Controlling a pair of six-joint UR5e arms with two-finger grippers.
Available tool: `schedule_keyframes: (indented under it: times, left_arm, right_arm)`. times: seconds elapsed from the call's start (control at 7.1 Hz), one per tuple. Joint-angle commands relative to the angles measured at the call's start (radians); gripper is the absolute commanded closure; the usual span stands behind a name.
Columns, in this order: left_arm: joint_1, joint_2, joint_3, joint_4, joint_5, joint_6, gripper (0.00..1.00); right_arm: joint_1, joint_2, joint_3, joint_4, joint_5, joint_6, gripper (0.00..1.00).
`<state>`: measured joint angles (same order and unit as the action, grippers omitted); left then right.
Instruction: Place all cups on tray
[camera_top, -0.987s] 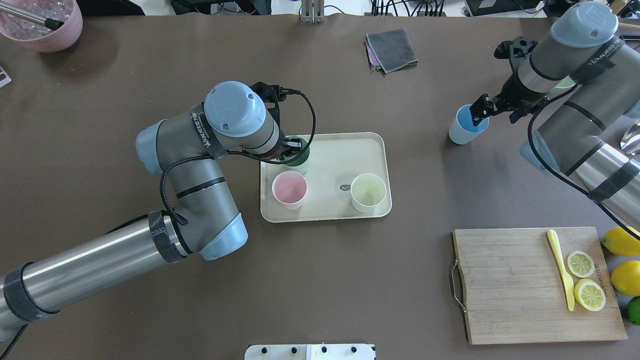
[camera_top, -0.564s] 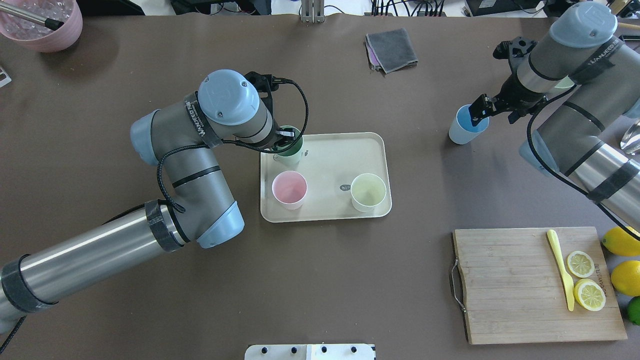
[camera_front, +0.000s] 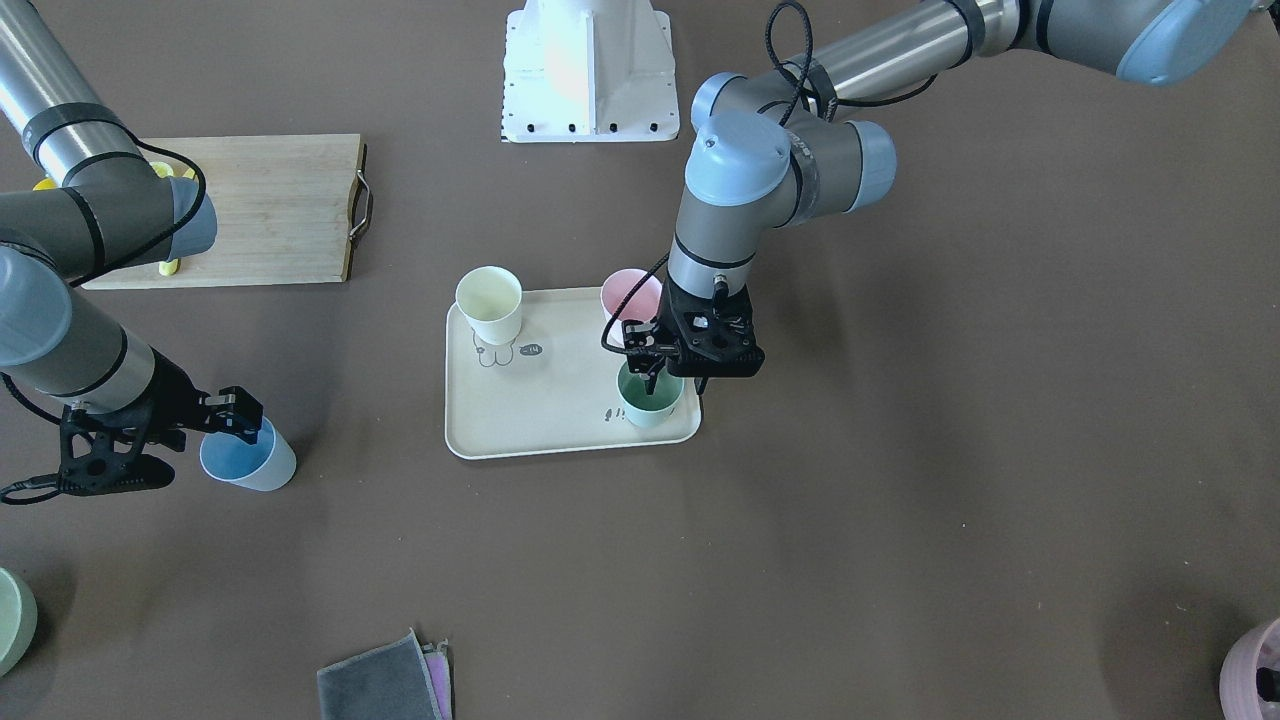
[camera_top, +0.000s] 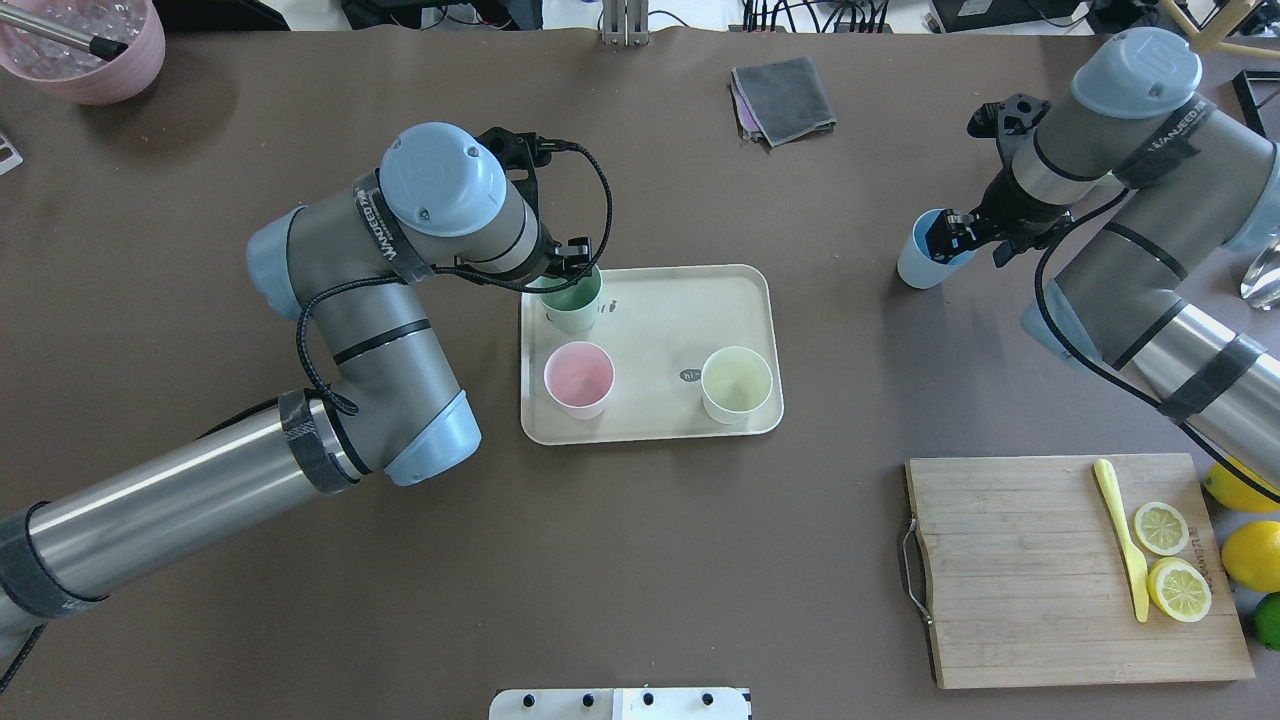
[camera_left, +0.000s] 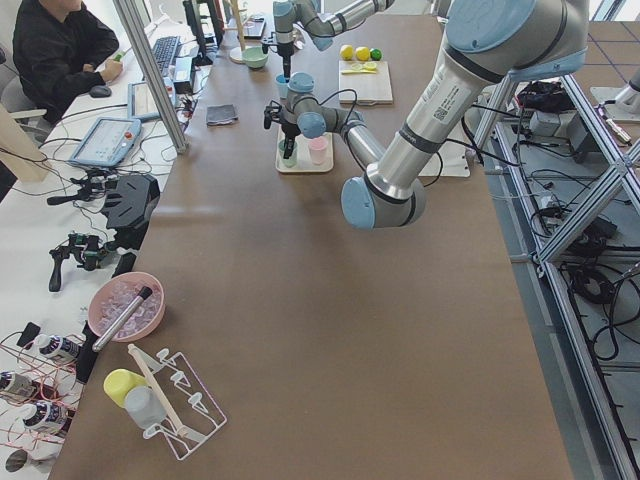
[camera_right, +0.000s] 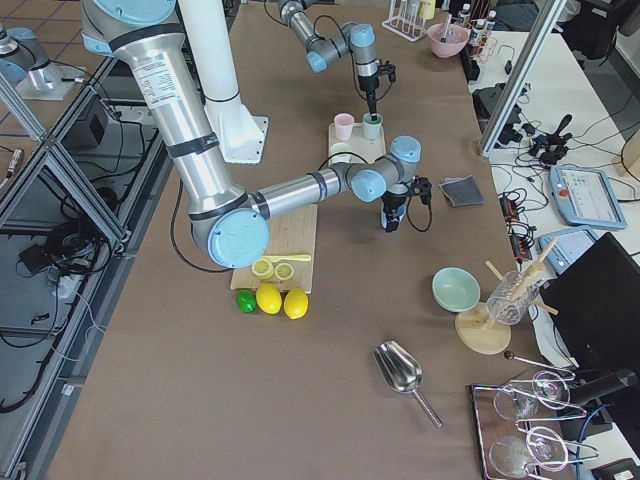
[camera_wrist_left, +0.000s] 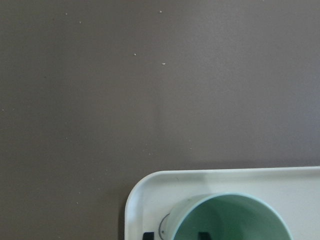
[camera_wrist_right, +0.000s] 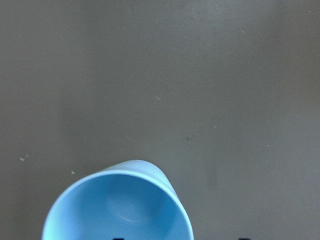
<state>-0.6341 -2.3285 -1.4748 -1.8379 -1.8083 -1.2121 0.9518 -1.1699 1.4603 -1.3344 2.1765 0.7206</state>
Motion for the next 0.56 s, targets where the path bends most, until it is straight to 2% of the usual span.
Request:
schedule_keyframes:
  times: [0.0,0.42]
  left_arm:
    - [-0.022,0.0,-0.012,0.002,-0.002,0.0,0.03]
    - [-0.047,0.0,-0.012,0.0,-0.022,0.0,0.03]
  right_arm:
    - [-0.013,0.016,0.0,-0.002,-0.01,0.011,1.0]
    - [0.008,0.059,0.0,-0.011,-0.001,0.016,1.0]
